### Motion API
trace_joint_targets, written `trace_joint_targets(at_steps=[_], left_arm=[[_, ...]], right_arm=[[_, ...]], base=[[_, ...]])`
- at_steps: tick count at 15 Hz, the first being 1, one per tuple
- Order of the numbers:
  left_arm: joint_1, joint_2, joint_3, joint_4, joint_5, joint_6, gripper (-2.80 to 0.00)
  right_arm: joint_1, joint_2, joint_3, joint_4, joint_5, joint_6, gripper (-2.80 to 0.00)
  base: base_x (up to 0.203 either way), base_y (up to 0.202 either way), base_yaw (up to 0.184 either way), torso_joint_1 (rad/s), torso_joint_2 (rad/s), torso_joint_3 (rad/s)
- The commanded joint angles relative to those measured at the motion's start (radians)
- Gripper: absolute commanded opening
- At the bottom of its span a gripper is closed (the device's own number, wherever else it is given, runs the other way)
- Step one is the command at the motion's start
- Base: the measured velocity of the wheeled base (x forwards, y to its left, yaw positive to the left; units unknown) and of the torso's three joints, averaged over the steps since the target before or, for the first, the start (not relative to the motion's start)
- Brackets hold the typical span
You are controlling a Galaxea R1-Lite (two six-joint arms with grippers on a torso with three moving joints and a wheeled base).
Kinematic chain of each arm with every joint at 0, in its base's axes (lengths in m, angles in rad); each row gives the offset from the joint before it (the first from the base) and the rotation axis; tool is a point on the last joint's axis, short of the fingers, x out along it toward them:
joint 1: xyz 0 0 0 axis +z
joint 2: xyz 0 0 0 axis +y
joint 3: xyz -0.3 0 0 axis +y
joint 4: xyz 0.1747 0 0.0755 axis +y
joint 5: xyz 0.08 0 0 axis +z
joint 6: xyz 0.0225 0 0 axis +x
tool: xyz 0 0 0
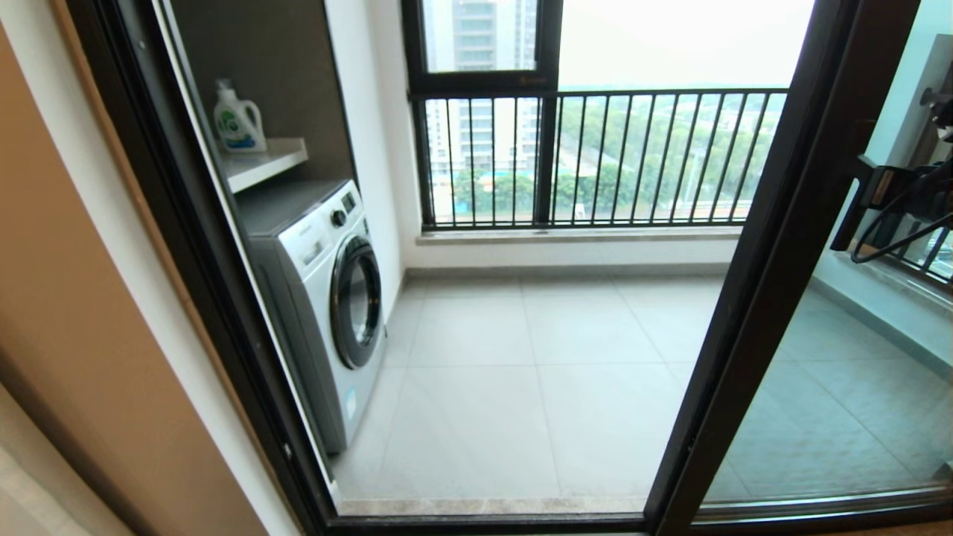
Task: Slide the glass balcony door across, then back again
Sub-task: Close the slid door
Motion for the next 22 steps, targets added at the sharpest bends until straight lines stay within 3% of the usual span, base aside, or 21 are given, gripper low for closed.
trace_joint_targets(at_steps=[1,5,8,11,22], left_arm=[[0.000,0.002,0.000,-0.001,0.000,0.000,-2.80],[0.000,0.002,0.000,-0.002,0.000,0.000,-2.80],[0.000,0.002,0.000,0.000,0.000,0.000,-2.80],[0.000,0.002,0.000,0.000,0.000,0.000,-2.80],[0.000,0.002,0.000,0.000,0.000,0.000,-2.80]], right_arm=[[0.011,-0.007,0.008,-0.010,0.003,0.001,-2.80],[0.042,-0.020,0.031,-0.010,0.003,0.016,-2.80],[0.108,-0.042,0.086,-0.040,-0.003,0.016,-2.80],[0.171,-0.063,0.113,-0.070,-0.054,0.014,-2.80],[0.341,-0.093,0.129,-0.070,-0.121,0.014,-2.80]], base=[[0.000,0.000,0.000,0.000,0.00,0.000],[0.000,0.000,0.000,0.000,0.00,0.000],[0.000,0.000,0.000,0.000,0.00,0.000],[0.000,0.000,0.000,0.000,0.00,0.000],[0.000,0.000,0.000,0.000,0.00,0.000]])
